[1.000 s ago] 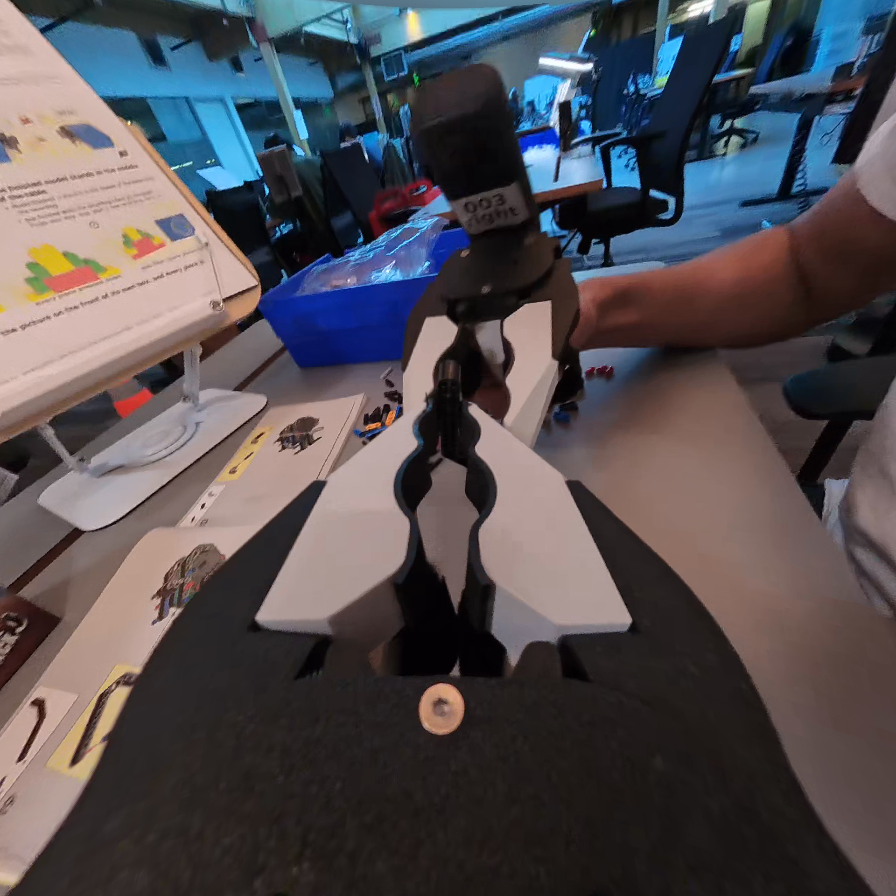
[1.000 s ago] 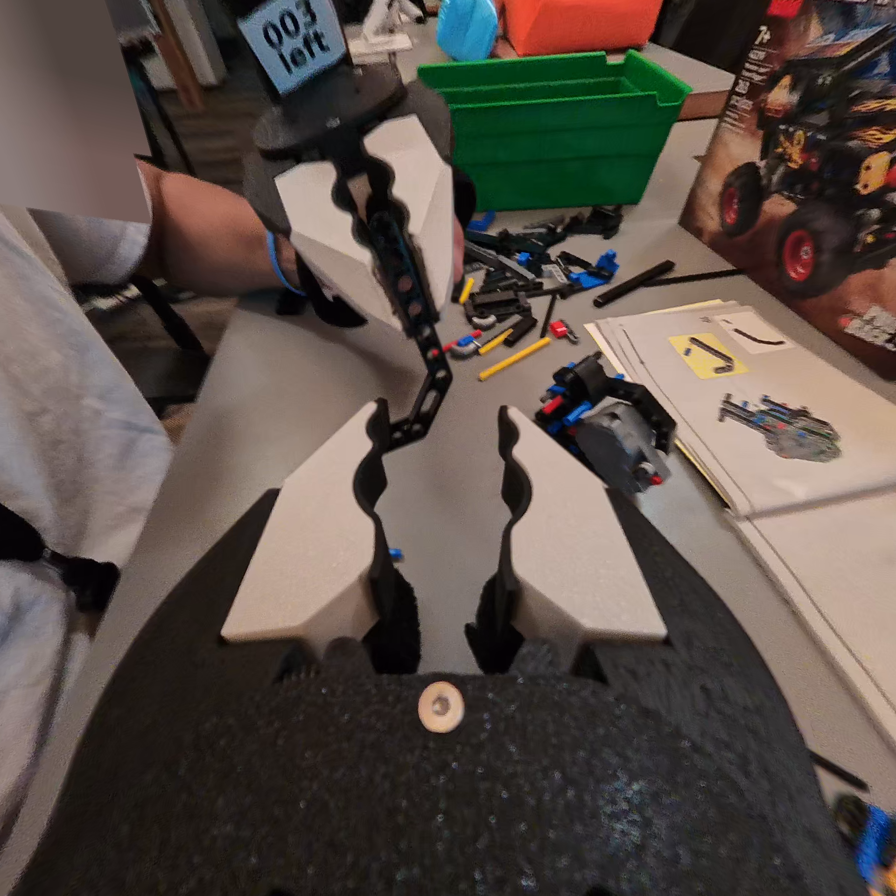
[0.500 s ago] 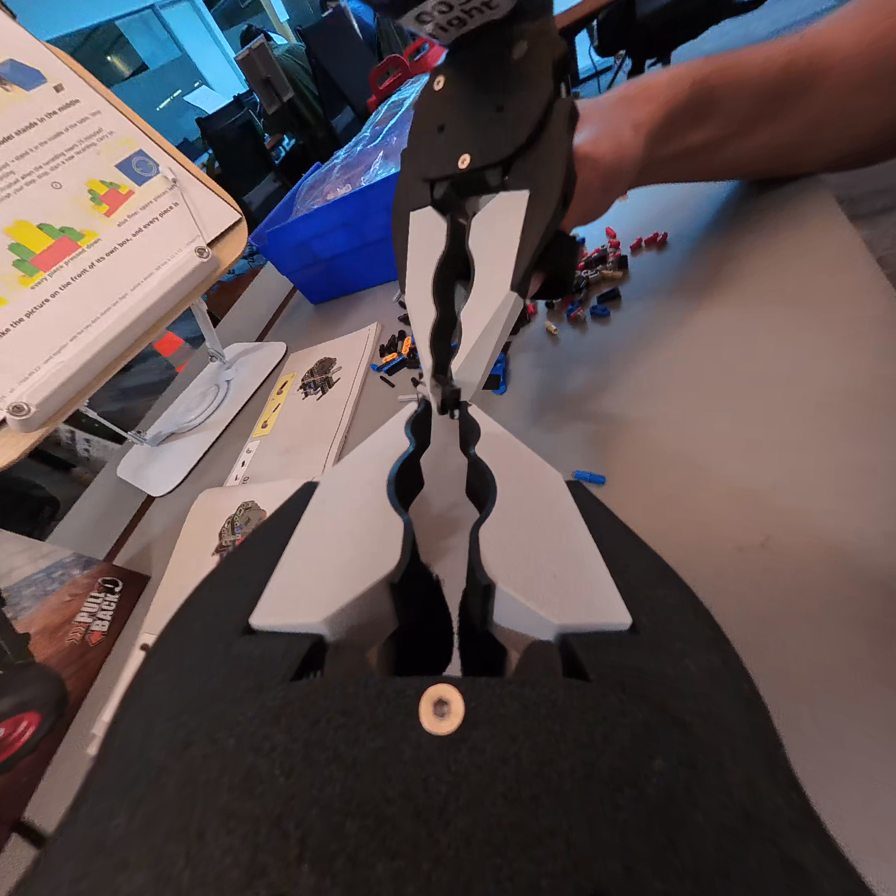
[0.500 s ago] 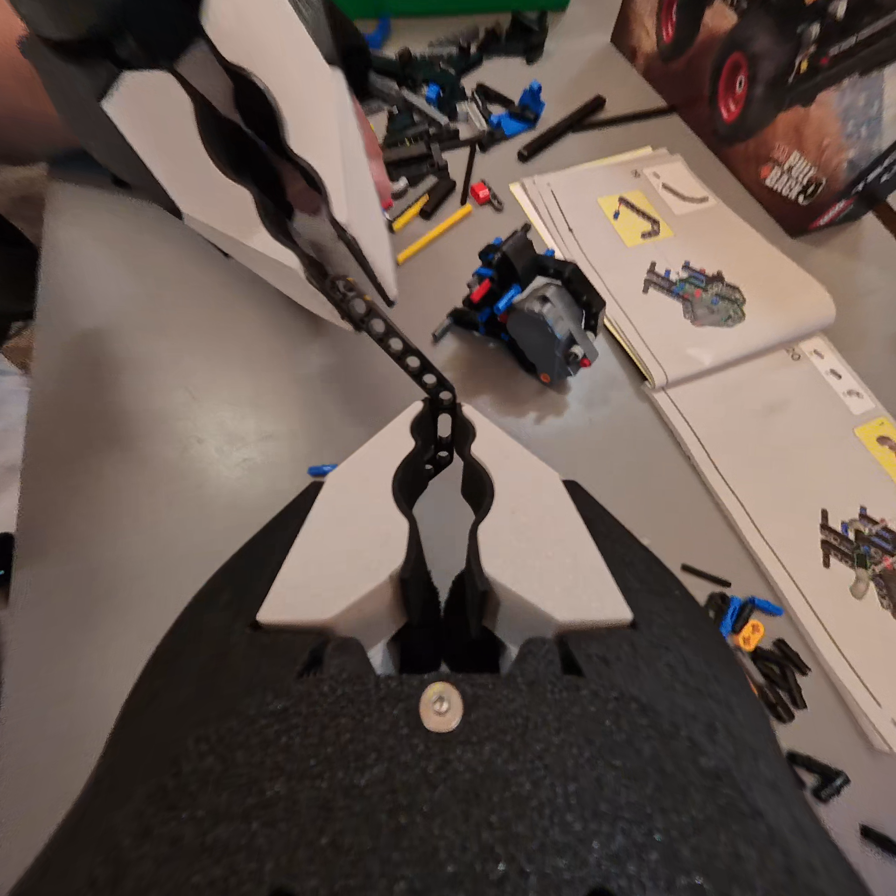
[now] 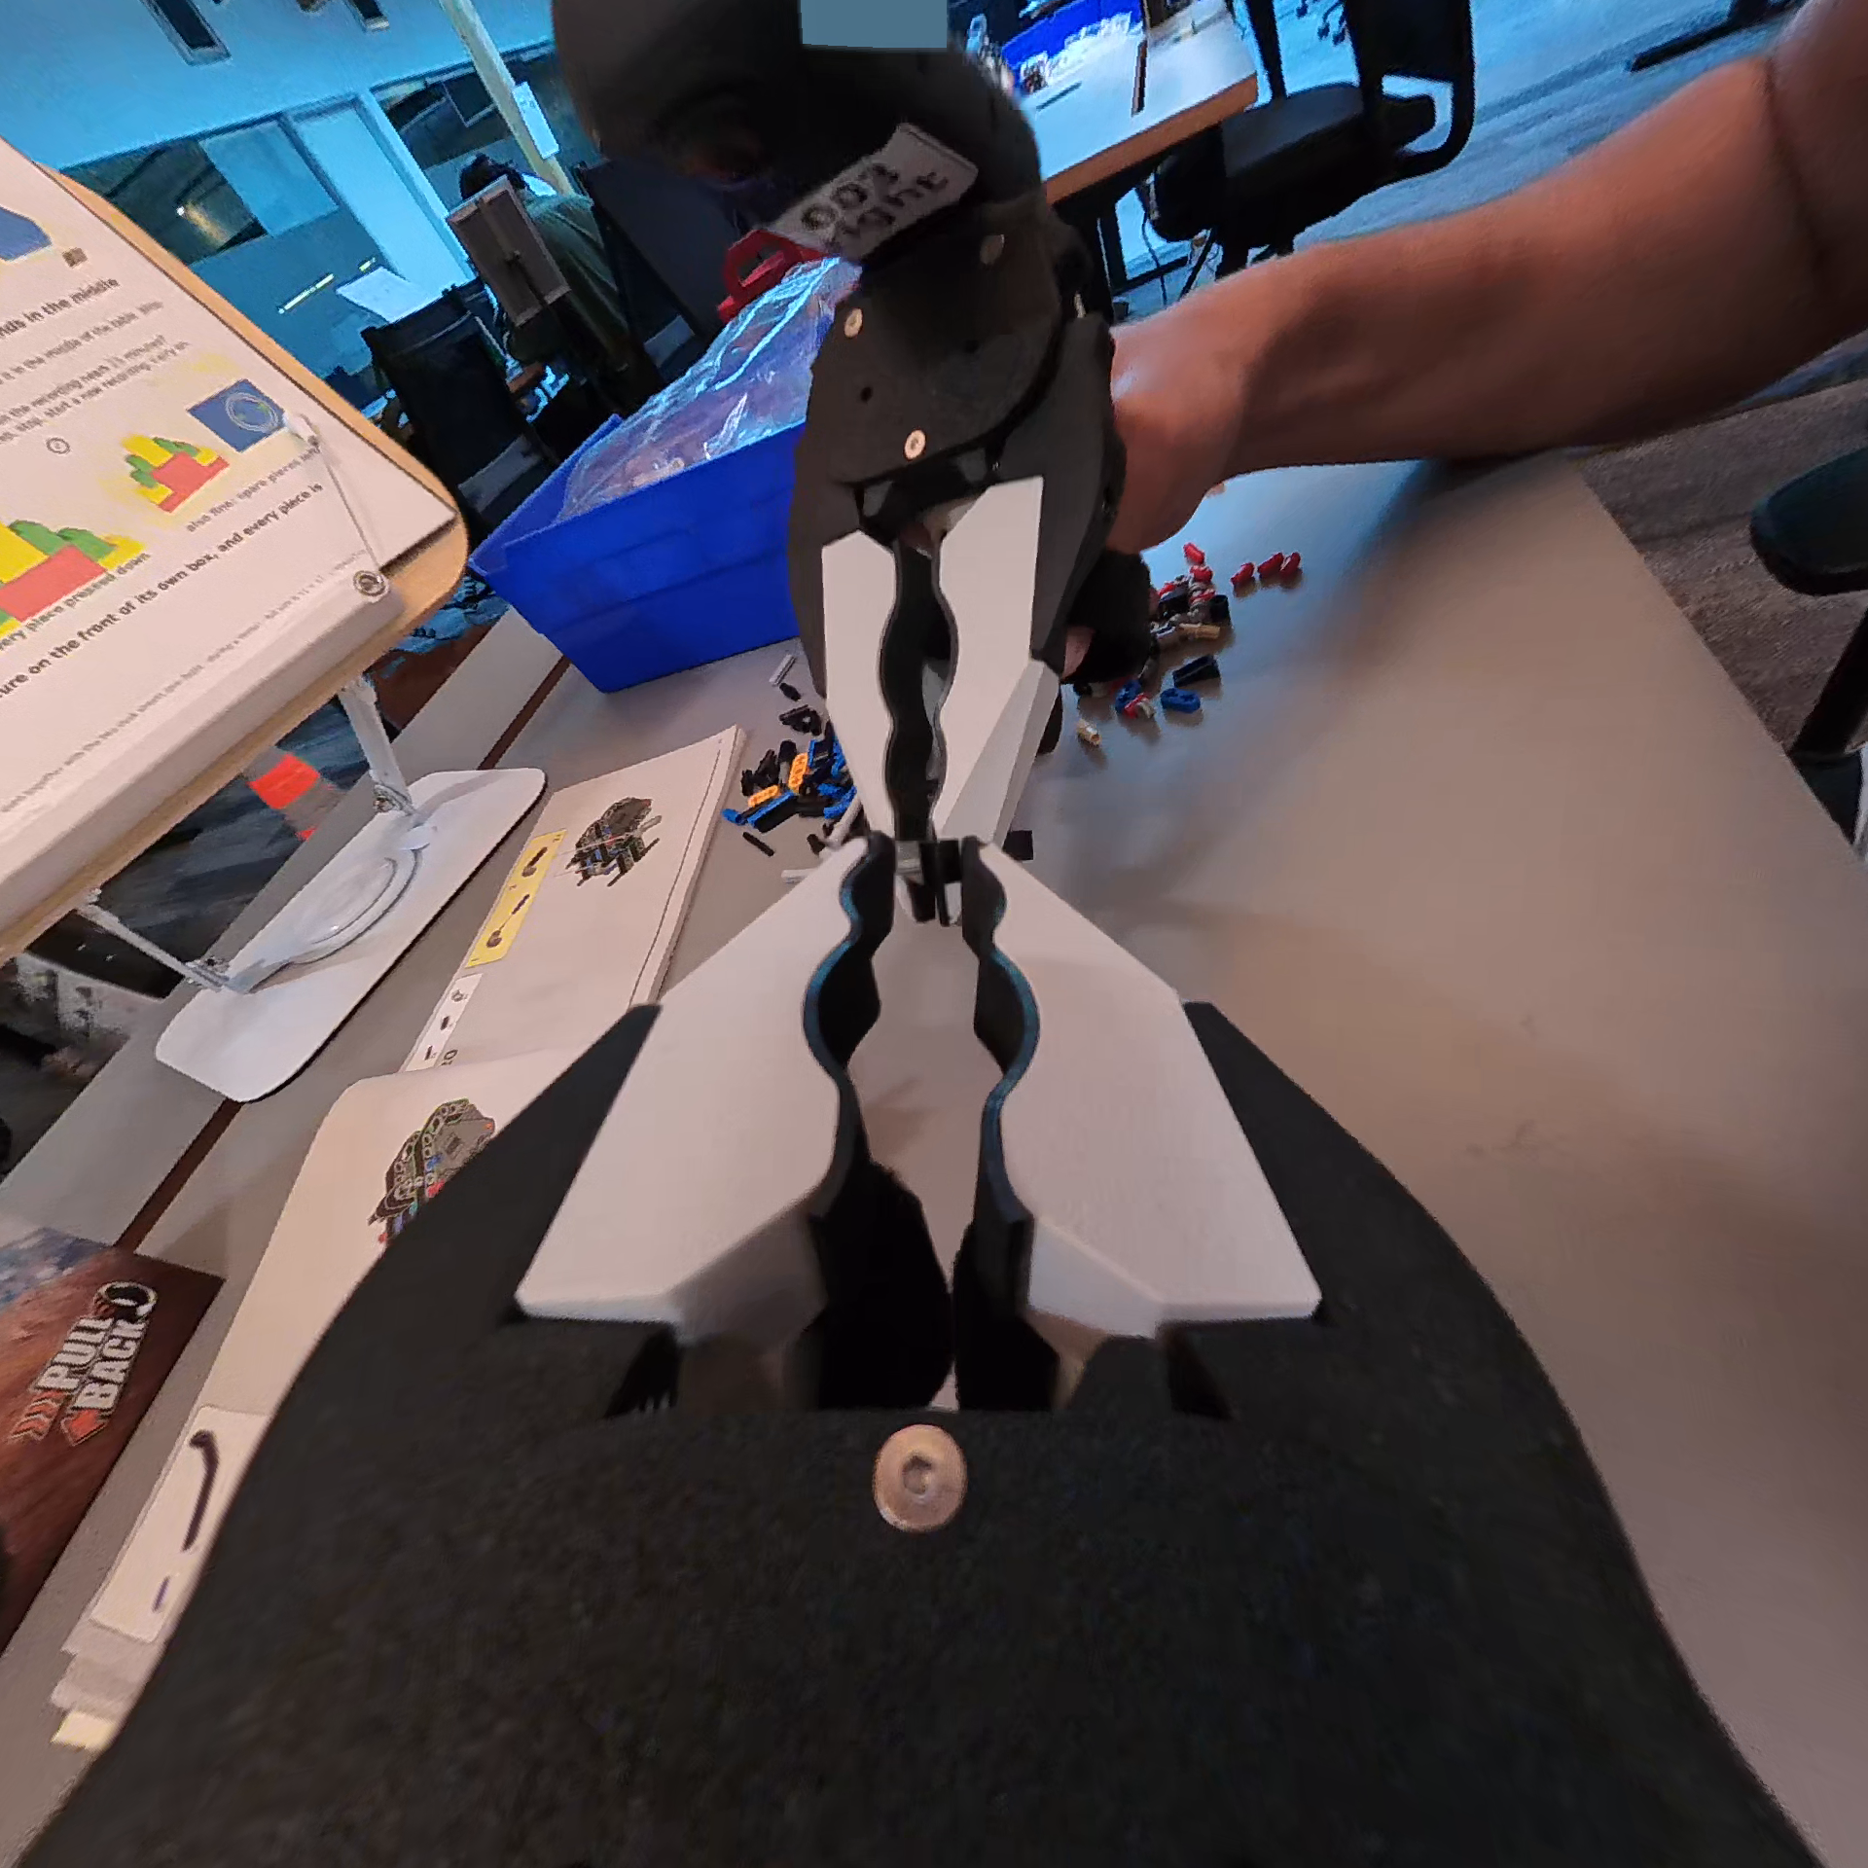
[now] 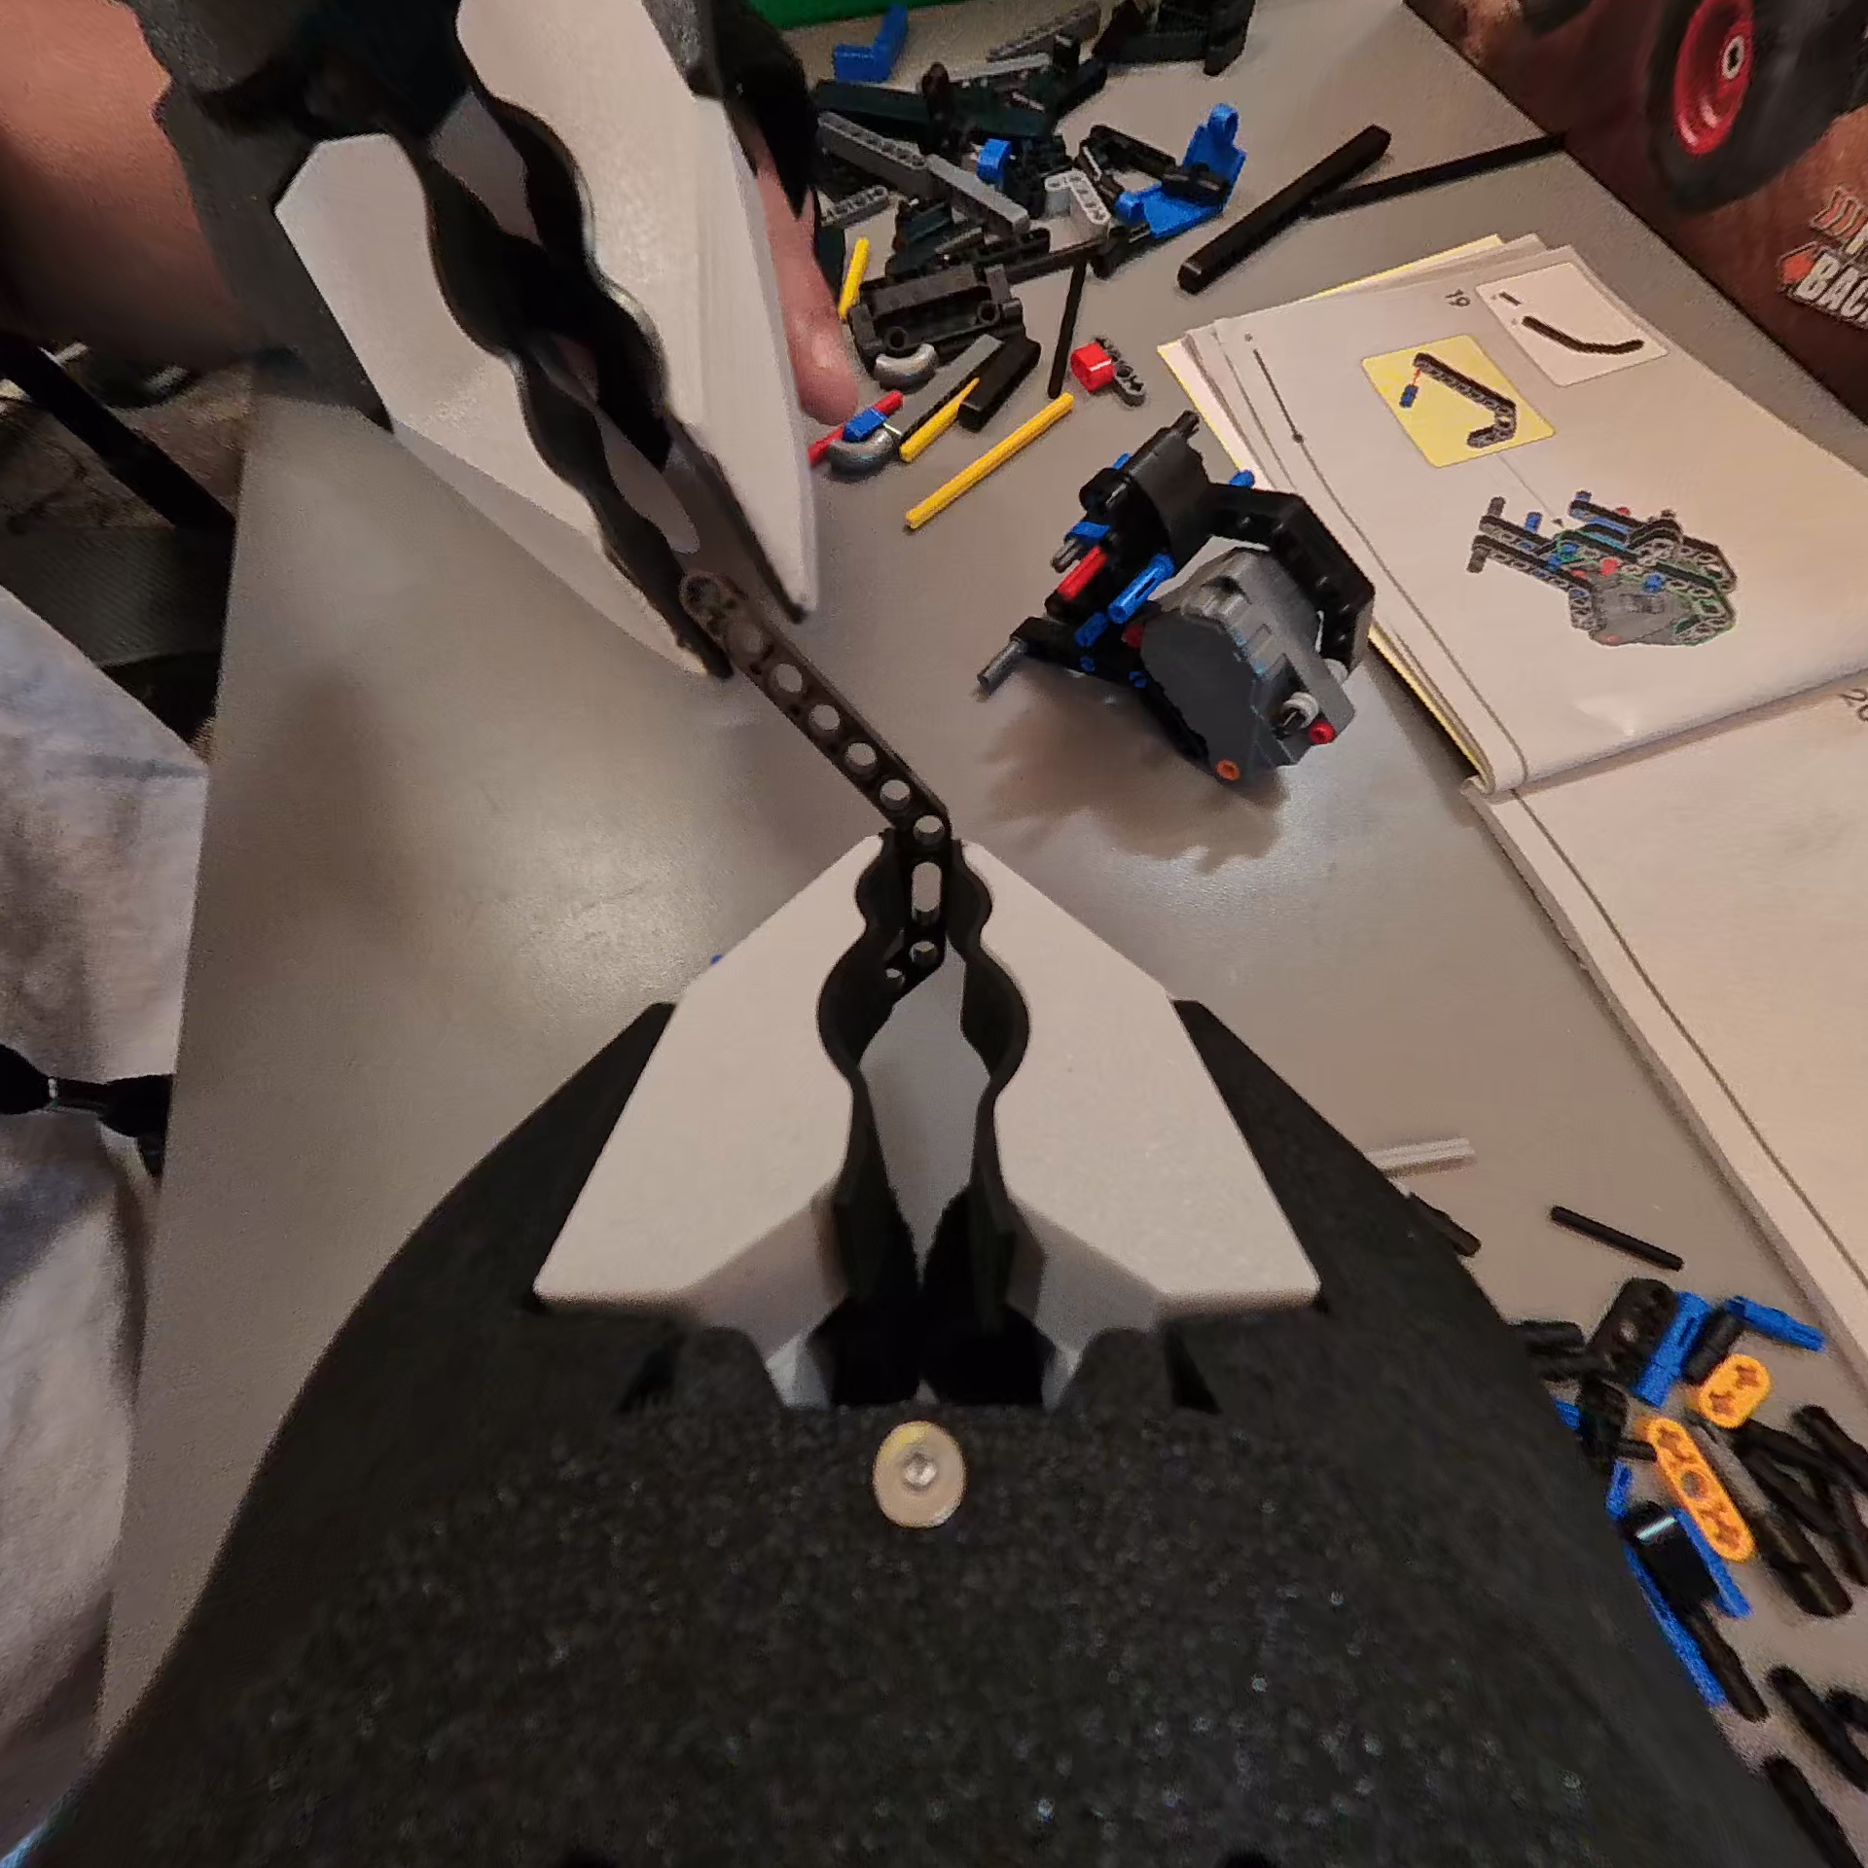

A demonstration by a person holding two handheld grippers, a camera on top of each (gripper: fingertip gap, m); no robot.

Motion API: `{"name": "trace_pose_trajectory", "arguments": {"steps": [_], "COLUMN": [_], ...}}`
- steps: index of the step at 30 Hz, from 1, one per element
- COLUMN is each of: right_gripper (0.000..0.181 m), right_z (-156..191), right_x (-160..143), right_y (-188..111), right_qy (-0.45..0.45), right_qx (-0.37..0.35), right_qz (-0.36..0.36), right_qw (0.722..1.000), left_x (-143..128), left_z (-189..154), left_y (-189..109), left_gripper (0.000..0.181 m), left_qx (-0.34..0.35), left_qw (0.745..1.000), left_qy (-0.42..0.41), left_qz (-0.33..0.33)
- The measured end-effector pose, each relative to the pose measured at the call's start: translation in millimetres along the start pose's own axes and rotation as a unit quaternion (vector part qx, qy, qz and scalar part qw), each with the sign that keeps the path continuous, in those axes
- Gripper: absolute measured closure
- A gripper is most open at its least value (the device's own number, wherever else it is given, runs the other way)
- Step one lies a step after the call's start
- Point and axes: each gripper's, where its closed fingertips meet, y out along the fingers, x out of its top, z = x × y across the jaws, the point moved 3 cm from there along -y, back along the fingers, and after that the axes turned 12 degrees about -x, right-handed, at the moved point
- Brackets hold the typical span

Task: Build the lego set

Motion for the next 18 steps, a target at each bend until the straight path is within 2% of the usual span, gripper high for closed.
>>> {"name": "trace_pose_trajectory", "arguments": {"steps": [1, 9, 16, 18], "right_gripper": [0.175, 0.175, 0.174, 0.168], "right_z": [0.6, 3.2, 8.7, 6.2], "right_x": [1.4, 3.0, 8.3, 7.7], "right_y": [-1.0, -2.3, 1.1, -0.4], "right_qy": [0.009, 0.038, 0.047, 0.044], "right_qx": [0.009, 0.041, 0.059, 0.055], "right_qz": [-0.005, -0.014, -0.043, -0.044], "right_qw": [1.0, 0.998, 0.996, 0.997], "left_x": [1.7, 4.7, 9.8, 10.1], "left_z": [-0.4, -0.2, 2.8, 3.6], "left_y": [-0.8, -2.4, -8.4, -10.0], "left_gripper": [0.172, 0.175, 0.176, 0.176], "left_qx": [-0.003, 0.01, 0.001, 0.003], "left_qw": [1.0, 1.0, 0.999, 0.999], "left_qy": [-0.002, 0.023, -0.001, 0.0], "left_qz": [-0.007, -0.015, -0.038, -0.034]}}
